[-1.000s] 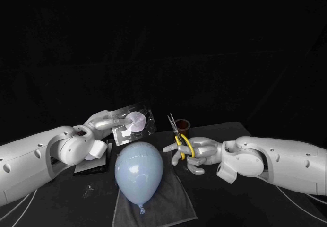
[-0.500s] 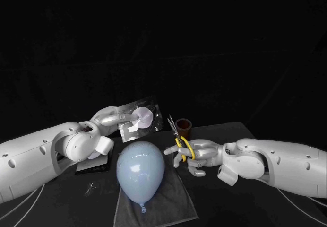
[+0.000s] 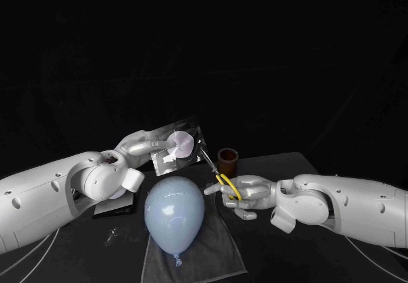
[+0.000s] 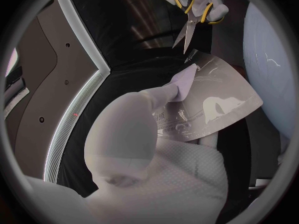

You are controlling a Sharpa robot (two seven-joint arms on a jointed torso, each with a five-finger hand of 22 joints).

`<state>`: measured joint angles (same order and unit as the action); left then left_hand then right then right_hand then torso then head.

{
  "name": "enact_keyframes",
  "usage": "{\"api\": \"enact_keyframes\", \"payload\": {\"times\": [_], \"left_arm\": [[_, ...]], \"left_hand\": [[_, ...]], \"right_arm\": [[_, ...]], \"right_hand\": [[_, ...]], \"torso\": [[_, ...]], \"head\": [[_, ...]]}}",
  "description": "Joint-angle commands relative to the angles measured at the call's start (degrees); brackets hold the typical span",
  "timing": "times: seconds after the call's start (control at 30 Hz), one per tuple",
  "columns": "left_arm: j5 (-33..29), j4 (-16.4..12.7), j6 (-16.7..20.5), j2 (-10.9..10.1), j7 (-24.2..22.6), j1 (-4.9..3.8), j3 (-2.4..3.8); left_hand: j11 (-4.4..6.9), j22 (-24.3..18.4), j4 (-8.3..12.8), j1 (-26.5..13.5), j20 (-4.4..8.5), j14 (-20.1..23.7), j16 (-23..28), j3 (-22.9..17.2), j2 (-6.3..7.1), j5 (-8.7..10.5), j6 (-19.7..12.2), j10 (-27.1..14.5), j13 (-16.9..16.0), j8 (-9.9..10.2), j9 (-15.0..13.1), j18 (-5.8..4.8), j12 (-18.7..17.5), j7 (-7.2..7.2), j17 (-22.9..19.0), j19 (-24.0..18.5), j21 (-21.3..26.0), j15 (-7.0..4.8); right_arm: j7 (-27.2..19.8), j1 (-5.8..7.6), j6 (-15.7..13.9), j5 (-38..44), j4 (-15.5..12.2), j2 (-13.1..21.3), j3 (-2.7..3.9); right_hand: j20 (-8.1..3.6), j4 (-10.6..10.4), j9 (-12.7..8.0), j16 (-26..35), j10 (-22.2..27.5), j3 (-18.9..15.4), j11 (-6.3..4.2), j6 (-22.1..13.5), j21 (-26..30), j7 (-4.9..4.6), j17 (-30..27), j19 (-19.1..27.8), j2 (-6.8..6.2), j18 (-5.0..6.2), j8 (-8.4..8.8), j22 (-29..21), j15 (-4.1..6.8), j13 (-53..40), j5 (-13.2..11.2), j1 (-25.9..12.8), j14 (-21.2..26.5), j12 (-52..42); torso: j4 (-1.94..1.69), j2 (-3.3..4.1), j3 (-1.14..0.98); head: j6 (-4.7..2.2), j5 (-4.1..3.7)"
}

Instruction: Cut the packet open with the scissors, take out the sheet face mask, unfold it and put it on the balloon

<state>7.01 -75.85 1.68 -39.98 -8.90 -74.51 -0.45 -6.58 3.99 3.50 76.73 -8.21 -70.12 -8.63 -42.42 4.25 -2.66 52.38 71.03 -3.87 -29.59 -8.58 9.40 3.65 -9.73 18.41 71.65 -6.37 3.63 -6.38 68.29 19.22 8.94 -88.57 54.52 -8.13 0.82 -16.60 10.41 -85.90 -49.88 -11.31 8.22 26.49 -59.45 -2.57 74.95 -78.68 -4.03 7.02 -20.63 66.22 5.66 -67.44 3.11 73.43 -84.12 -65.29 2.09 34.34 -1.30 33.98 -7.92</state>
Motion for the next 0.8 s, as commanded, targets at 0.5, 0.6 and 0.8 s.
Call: {"api": "enact_keyframes", "payload": {"times": [0.5,0.6,0.8], "left_arm": [[-0.6,0.3,-0.4,-0.7,-1.2,-0.13,0.09],[-0.8,0.4,-0.3,-0.7,-1.3,-0.12,0.09],[-2.1,0.3,-0.1,-0.7,-2.0,-0.11,0.12]], "left_hand": [[0.12,0.0,0.3,0.1,-0.09,-0.1,0.2,-0.1,-0.45,-0.30,-0.1,0.4,0.0,-0.1,-13.1,1.10,0.0,-0.39,0.0,0.4,-0.3,-0.26],[0.12,0.0,0.3,0.1,-0.09,-0.1,0.2,-0.1,-0.45,-0.30,-0.1,0.4,0.0,-0.1,-13.1,1.10,0.0,-0.39,0.0,0.4,-0.3,-0.26],[0.11,0.0,0.3,0.1,-0.09,-0.1,0.3,-0.1,-0.48,-0.30,-0.1,0.4,0.0,-0.1,-13.3,1.10,0.0,-0.40,0.1,0.4,-0.3,-0.26]], "right_arm": [[-0.3,-0.05,-0.1,-0.6,0.0,0.5,0.05],[-0.2,-0.23,-0.1,-0.5,0.0,0.6,0.05],[-0.1,-0.98,-0.1,-0.4,0.3,0.5,0.04]], "right_hand": [[-0.66,0.0,-0.1,-1.6,-24.5,-0.5,-11.48,-27.1,-1.9,2.19,9.5,-0.6,0.77,-0.84,-0.60,1.4,0.63,-8.6,-0.3,0.2,-4.3,-12.7],[-0.67,0.0,-0.1,-1.6,-24.5,-0.6,-11.50,-27.1,-2.0,2.21,9.6,-0.6,0.77,-0.86,-0.65,1.5,0.64,-8.7,-0.3,0.2,-4.3,-12.7],[-0.68,0.0,-0.1,-1.6,-24.5,-0.6,-11.50,-27.1,-1.9,2.22,9.6,-0.6,0.76,-0.83,-0.75,1.4,0.65,-8.7,-0.3,0.2,-4.3,-12.7]], "torso": [[-0.04,0.03,0.07],[0.02,0.02,0.09],[0.00,0.06,0.09]], "head": [[-0.07,0.28],[-0.07,0.38],[-0.07,0.35]]}}
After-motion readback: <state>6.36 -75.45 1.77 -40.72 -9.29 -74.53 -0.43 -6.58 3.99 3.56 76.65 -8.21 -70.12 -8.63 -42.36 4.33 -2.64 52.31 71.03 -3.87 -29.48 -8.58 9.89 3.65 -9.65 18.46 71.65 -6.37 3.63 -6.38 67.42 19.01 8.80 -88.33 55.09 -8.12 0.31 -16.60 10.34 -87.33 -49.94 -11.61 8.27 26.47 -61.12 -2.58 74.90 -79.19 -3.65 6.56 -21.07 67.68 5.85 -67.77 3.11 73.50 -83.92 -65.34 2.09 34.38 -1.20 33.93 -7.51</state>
